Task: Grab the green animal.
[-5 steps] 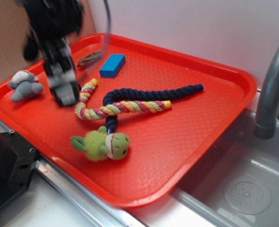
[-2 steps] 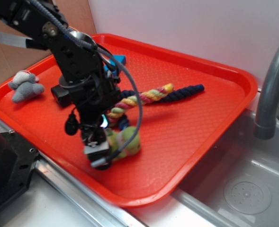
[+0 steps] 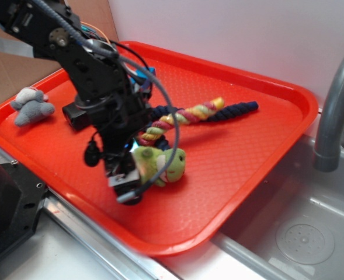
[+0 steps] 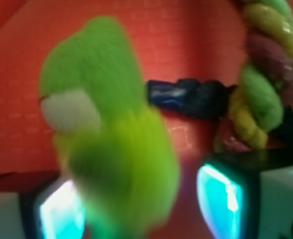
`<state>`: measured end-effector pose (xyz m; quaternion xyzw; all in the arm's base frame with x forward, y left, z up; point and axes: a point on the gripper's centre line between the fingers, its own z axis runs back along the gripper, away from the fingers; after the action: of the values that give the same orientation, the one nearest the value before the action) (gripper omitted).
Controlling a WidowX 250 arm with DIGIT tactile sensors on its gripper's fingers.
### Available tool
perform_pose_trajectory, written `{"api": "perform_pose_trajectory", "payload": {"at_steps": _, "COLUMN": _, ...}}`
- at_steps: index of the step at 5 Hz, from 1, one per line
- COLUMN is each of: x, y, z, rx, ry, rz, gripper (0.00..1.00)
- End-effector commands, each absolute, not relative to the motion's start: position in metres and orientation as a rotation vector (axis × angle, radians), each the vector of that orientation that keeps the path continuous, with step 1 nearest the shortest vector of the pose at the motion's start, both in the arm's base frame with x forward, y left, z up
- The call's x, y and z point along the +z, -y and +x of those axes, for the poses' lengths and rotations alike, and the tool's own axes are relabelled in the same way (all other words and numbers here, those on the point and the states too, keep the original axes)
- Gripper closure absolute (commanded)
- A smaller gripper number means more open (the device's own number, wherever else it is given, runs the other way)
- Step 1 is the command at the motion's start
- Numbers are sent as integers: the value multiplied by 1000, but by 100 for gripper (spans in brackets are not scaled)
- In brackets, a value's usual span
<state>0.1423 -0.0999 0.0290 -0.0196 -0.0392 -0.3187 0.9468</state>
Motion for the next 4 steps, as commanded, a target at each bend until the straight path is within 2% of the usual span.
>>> {"api": "perform_pose_trajectory", "payload": {"at_steps": 1, "x": 133, "y": 77, "z": 143, "rx": -408, "ry": 235, "rz": 18, "gripper": 100}}
{"api": "perform_pose_trajectory", "payload": {"at_steps": 2, "x": 174, "y": 81, "z": 142, "rx": -425, "ry": 283, "rz": -8, "gripper": 0}}
{"api": "perform_pose_trajectory", "payload": {"at_steps": 4, "x": 174, "y": 81, "z": 142, "rx": -425, "ry": 283, "rz": -8, "gripper": 0}}
